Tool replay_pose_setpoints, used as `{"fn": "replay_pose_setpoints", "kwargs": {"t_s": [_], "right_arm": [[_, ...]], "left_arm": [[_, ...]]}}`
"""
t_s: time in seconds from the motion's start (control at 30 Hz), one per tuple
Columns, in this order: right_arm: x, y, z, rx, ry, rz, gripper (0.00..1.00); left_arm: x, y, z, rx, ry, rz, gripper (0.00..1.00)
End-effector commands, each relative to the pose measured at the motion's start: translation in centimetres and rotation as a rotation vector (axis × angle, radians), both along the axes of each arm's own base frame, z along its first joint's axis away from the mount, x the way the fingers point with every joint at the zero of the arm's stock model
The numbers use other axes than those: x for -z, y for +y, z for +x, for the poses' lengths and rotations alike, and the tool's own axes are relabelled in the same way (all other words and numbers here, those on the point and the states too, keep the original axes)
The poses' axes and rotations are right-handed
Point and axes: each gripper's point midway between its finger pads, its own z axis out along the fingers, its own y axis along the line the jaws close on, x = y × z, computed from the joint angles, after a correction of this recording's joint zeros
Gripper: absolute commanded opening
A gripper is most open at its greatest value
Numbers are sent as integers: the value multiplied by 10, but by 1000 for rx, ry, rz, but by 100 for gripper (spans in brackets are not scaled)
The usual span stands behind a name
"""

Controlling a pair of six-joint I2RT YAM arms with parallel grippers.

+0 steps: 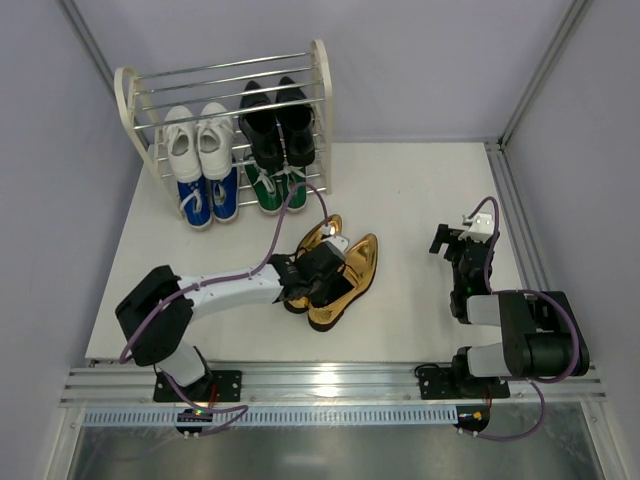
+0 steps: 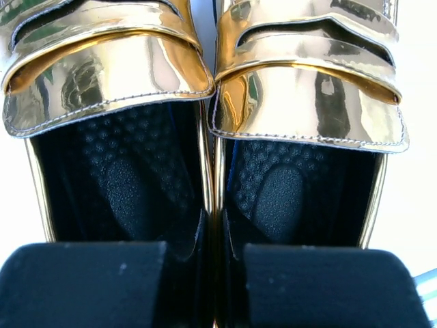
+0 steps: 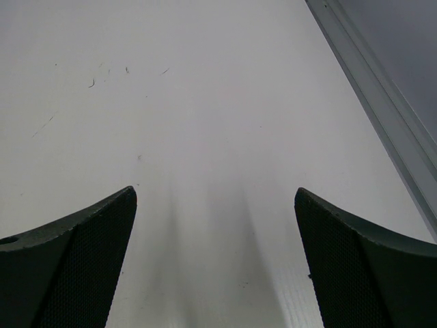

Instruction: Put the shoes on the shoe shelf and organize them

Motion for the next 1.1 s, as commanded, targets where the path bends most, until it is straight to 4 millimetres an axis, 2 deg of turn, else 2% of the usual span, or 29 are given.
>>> {"fn": "replay_pose_setpoints", "kwargs": {"t_s": [0.0,0.07,0.13,0.17,0.23,0.33,0.37,0.43,0.47,0.53,0.57,0.6,0.7,0.73,0.8,0.83,0.87,0.9,0.93,0.97,1.0,1.03,1.07], "right_arm": [[-23,0,6,-2,-87,-6,97],[-23,0,6,-2,-87,-6,97],[-23,0,6,-3,-89,-6,97],[-24,0,6,-2,-90,-6,97],[-24,0,6,-3,-89,-6,97],[-23,0,6,-3,-87,-6,97],[-24,0,6,-3,-90,-6,97],[-23,0,6,-3,-87,-6,97],[-24,1,6,-5,-89,-6,98],[-24,0,6,-3,-90,-6,97],[-23,0,6,-3,-89,-6,97],[-24,0,6,-2,-90,-6,97],[-23,0,6,-3,-87,-6,97],[-24,0,6,-3,-89,-6,97],[-23,0,6,-3,-87,-6,97],[-23,0,6,-3,-87,-6,97],[-23,0,6,-3,-87,-6,97],[-23,0,6,-3,-87,-6,97],[-24,0,6,-2,-89,-7,97],[-24,0,6,-3,-89,-6,97],[-23,0,6,-3,-89,-7,97],[-23,0,6,-4,-86,-7,97],[-23,0,6,-3,-89,-6,97]], "left_arm": [[9,12,-19,-4,52,7,0],[-13,11,-15,-16,-12,-21,0],[-59,7,-7,-38,-123,-82,0],[-75,6,-6,-47,-159,-102,0],[-127,9,1,-95,-277,-145,0],[-184,13,1,-129,-388,-218,0],[-216,18,7,-177,-460,-245,0],[-252,22,4,-183,-527,-290,0],[-281,26,7,-213,-578,-326,0],[-314,27,2,-195,-646,-354,0],[-327,32,5,-216,-688,-343,0],[-354,35,8,-239,-736,-381,0],[-398,57,23,-309,-910,-280,0],[-425,62,31,-324,-992,-276,0],[-441,59,49,-331,-1039,-285,0],[-466,78,66,-391,-1070,-296,0],[-473,82,77,-405,-1081,-300,0],[-471,75,95,-405,-1080,-275,0],[-493,93,110,-436,-1110,-295,0],[-503,97,119,-444,-1121,-310,0],[-497,100,145,-470,-1121,-267,0],[-503,98,153,-451,-1129,-277,0],[-527,108,155,-475,-1160,-308,0]]}}
